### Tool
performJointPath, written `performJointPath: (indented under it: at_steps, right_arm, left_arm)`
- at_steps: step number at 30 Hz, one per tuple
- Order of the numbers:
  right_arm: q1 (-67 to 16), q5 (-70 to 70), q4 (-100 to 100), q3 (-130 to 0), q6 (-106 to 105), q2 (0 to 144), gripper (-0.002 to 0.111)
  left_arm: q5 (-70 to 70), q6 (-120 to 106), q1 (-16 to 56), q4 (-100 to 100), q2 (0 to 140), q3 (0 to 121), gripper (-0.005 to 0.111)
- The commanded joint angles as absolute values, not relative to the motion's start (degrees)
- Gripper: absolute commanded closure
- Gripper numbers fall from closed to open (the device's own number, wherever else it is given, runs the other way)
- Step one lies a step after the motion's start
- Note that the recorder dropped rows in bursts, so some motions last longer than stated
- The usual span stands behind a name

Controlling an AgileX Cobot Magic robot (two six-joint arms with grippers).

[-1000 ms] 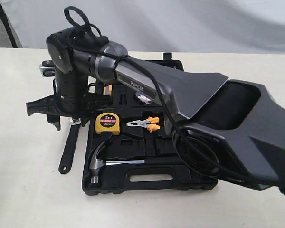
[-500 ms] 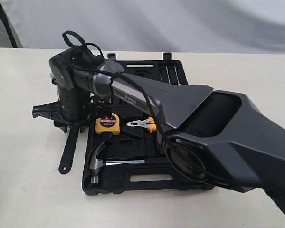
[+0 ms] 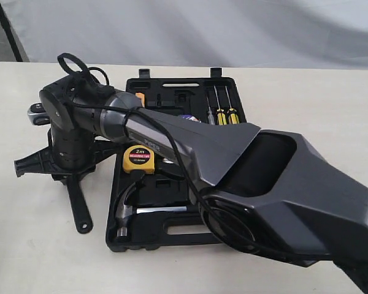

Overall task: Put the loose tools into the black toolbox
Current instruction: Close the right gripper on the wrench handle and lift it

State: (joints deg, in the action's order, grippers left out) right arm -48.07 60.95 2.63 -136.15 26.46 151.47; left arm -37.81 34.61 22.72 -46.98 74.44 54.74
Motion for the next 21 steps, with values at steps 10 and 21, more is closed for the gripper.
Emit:
performJointPath:
  at_steps: [10, 21]
  right_arm:
    - [-49.26, 69.96, -3.43, -134.51, 19.59, 155.00, 0.069]
    - [-49.85, 69.96, -3.14, -134.54, 13.67, 151.23, 0.109]
  left_arm:
    - [-36.83, 35.20, 22.53, -46.20, 73.98, 54.20, 0.105]
    - [-36.83, 35.20, 22.53, -46.20, 73.98, 54.20, 0.105]
